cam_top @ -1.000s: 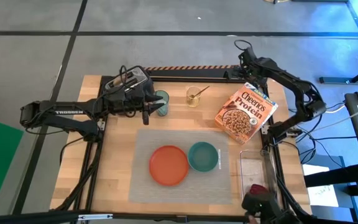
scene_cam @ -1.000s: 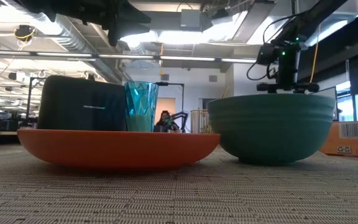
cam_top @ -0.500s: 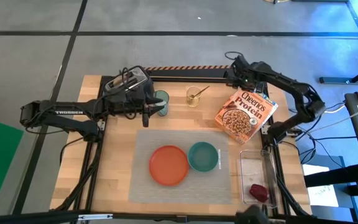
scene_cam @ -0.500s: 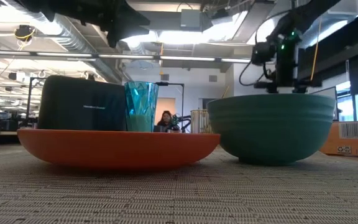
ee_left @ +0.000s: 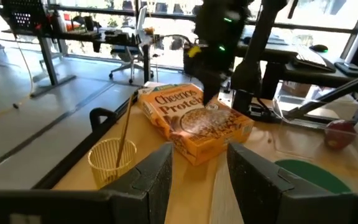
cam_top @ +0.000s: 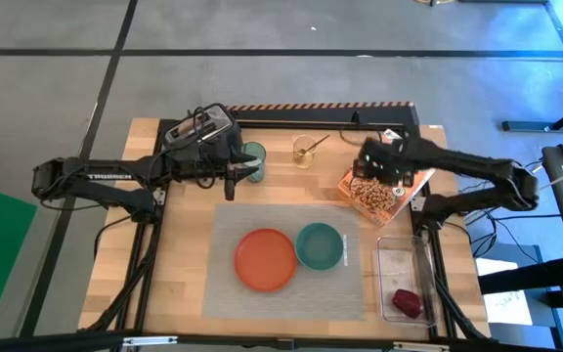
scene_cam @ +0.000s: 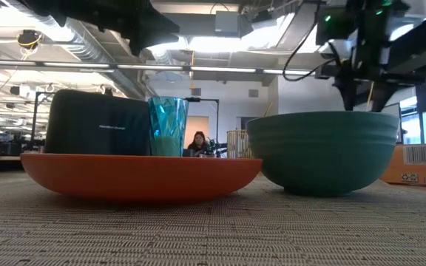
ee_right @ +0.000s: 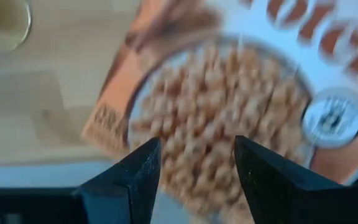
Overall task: Arrange a breakfast setting
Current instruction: Pour the cereal in the bowl
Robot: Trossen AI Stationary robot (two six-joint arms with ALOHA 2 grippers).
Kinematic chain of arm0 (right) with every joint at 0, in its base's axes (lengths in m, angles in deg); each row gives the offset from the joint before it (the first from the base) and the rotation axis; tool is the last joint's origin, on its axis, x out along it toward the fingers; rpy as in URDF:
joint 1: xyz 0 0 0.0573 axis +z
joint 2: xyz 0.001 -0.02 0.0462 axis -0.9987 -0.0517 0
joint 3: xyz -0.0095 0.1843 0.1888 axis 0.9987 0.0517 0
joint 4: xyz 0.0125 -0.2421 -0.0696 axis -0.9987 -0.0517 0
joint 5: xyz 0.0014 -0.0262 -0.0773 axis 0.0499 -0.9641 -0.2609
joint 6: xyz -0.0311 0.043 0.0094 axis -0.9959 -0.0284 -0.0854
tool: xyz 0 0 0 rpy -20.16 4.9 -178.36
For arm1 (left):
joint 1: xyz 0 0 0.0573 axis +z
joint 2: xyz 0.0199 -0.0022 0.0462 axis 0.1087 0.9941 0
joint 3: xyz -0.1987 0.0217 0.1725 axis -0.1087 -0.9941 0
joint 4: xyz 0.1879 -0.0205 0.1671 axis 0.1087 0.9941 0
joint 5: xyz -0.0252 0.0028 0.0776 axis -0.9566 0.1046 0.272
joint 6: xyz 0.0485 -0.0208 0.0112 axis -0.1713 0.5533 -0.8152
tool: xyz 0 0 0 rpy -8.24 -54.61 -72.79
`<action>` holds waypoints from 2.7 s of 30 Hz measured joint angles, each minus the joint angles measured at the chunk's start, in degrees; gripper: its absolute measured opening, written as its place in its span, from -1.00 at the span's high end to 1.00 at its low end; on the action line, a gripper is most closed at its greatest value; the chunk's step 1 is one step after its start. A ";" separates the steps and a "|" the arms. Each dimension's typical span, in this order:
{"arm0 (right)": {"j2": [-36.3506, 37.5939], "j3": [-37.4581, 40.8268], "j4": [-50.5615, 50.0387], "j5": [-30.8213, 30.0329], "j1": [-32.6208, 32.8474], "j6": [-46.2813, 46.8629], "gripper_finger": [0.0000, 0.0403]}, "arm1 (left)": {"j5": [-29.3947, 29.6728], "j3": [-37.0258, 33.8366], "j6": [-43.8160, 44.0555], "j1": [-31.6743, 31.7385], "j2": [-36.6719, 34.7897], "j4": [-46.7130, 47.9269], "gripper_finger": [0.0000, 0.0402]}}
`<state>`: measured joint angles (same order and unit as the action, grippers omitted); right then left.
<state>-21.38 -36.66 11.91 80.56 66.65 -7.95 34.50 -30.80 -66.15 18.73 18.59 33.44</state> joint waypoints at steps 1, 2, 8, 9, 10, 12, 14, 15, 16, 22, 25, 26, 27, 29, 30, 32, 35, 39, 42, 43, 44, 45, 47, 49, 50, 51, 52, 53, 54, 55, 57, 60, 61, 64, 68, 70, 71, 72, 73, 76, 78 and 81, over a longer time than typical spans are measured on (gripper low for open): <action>0.70 0.56 -0.04 -0.14 2.07 2.70 0.04 | -0.39 0.00 0.49 0.23 1.02 -0.59 0.27; 1.18 0.99 -0.20 -0.27 4.07 5.28 0.04 | -1.13 -0.02 1.52 0.50 2.17 -1.15 0.27; 1.19 1.31 -3.02 -0.57 16.25 18.77 0.04 | -8.16 6.68 3.22 1.27 12.86 -1.95 0.27; 1.09 1.31 -3.29 -0.63 18.09 20.88 0.04 | -9.17 8.57 2.72 1.27 14.94 -1.97 0.27; 1.07 1.33 -3.62 -0.84 19.78 23.06 0.04 | -9.95 10.33 2.00 1.27 16.90 -1.88 0.27; 1.14 1.33 -5.07 -1.92 22.98 27.58 0.04 | -11.25 14.13 1.04 1.27 20.78 -1.88 0.27; 1.13 1.33 -6.31 -2.38 25.98 32.08 0.04 | -12.55 17.79 -0.43 1.40 24.51 -1.19 0.27; 1.11 1.33 -6.95 -2.55 27.48 34.38 0.04 | -13.27 19.76 -1.27 1.43 26.41 -0.68 0.27; 1.11 1.33 -7.52 -2.55 28.89 36.39 0.04 | -14.03 21.51 -1.92 1.43 28.19 -0.23 0.27; 1.11 1.33 -8.26 -2.90 36.99 47.79 0.04 | -17.10 30.83 -2.87 1.43 38.92 0.61 0.27; 1.11 1.33 -11.09 -4.06 40.50 53.03 0.04 | -18.11 34.68 -2.86 1.41 43.70 0.69 0.27; 1.11 1.33 -12.35 -4.22 41.23 53.70 0.04 | -18.26 35.90 -2.86 1.38 45.15 0.63 0.27; 1.11 1.33 -13.75 -4.22 41.56 54.00 0.04 | -18.26 37.16 -2.96 1.38 46.64 0.65 0.27; 1.14 1.97 -15.25 -4.33 41.41 54.08 0.04 | -17.95 39.52 -3.74 1.38 49.69 0.34 0.27; 1.18 2.98 -14.91 -4.68 41.37 54.08 0.04 | -17.53 40.60 -4.27 1.38 51.39 0.37 0.27; 1.46 5.70 -12.40 -4.79 41.36 54.08 0.04 | -16.98 42.70 -4.50 1.38 54.45 0.49 0.27; 1.75 10.88 -6.04 -4.48 41.36 54.39 0.04 | -16.92 45.10 -4.67 1.38 58.15 0.49 0.27; 2.01 16.16 2.61 -5.12 41.41 54.68 0.04 | -16.92 47.56 -4.65 1.36 61.57 0.33 0.27; 1.82 16.35 4.27 -6.67 41.43 53.83 0.04 | -16.90 48.56 -4.69 1.34 63.12 0.37 0.27; 1.86 16.37 4.32 -7.93 41.43 53.22 0.04 | -16.86 48.96 -4.69 1.34 63.47 0.17 0.27; 2.23 16.39 4.06 -9.09 41.43 52.84 0.04 | -16.84 49.26 -4.70 1.34 63.83 0.09 0.27; 2.56 16.53 3.75 -10.33 41.40 52.32 0.04 | -16.84 49.54 -4.69 1.34 64.13 0.23 0.27; 2.99 16.77 3.11 -13.08 41.25 50.21 0.04 | -16.74 49.64 -4.70 1.36 64.61 0.48 0.27; 3.05 16.77 3.45 -14.45 41.25 48.52 0.04 | -15.82 49.63 -4.71 1.36 64.79 0.77 0.27; 3.05 16.77 3.42 -14.89 41.25 47.77 0.04 | -15.01 49.62 -4.72 1.36 64.79 0.76 0.27; 3.07 16.77 3.43 -15.26 41.25 47.15 0.04 | -14.32 49.62 -4.77 1.38 64.79 0.50 0.27; 3.08 16.77 3.66 -15.30 41.27 46.98 0.04 | -13.73 49.62 -4.83 1.38 64.77 0.24 0.27; 3.08 16.77 4.00 -15.18 41.36 47.01 0.04 | -13.24 49.62 -4.96 1.40 64.75 -0.02 0.27; 3.10 16.77 4.48 -15.17 41.36 47.33 0.04 | -13.06 49.62 -5.45 1.47 64.75 -0.04 0.27; 3.26 16.77 5.19 -15.16 41.36 48.07 0.04 | -12.99 49.62 -6.05 1.49 64.75 -0.03 0.27; 3.72 16.74 6.06 -15.87 41.36 50.29 0.04 | -12.75 49.62 -6.98 1.49 64.75 -0.04 0.27; 3.95 16.72 4.86 -18.25 40.87 51.80 0.04 | -11.69 49.62 -7.74 1.49 64.80 -0.08 0.27; 3.95 16.72 4.11 -18.46 40.11 51.74 0.04 | -11.44 49.62 -7.74 1.49 65.02 -0.41 0.27; 3.93 16.72 3.69 -19.03 38.17 49.64 0.04 | -11.37 49.62 -7.67 1.51 65.17 -0.20 0.27; 3.95 16.72 6.11 -20.91 35.23 45.34 0.04 | -11.27 49.62 -7.67 1.49 65.17 -0.36 0.27; 3.93 16.72 9.22 -20.50 33.58 42.33 0.04 | -11.27 49.62 -7.70 1.49 65.17 -0.17 0.27; 3.82 16.72 11.18 -20.40 32.94 40.65 0.04 | -11.26 49.62 -7.67 1.49 65.17 -0.02 0.27; 3.76 16.72 13.35 -20.24 32.32 38.69 0.04 | -11.25 49.62 -7.70 1.52 65.17 0.02 0.27; 3.75 16.72 15.64 -20.01 31.79 36.55 0.04 | -11.26 49.62 -7.72 1.54 65.17 0.03 0.27; 3.84 16.66 20.03 -17.27 30.18 32.47 0.04 | -11.22 49.62 -7.72 1.54 65.17 0.58 0.27; 4.27 16.66 20.33 -14.80 29.60 32.79 0.04 | -11.18 49.62 -7.72 1.54 65.17 0.67 0.27; 5.06 16.66 17.30 -13.02 29.70 38.75 0.04 | -11.10 49.62 -7.74 1.54 65.17 0.94 0.27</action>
<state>-16.32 -20.00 29.21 67.55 96.35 30.80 23.39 18.82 -73.89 20.26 83.76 34.38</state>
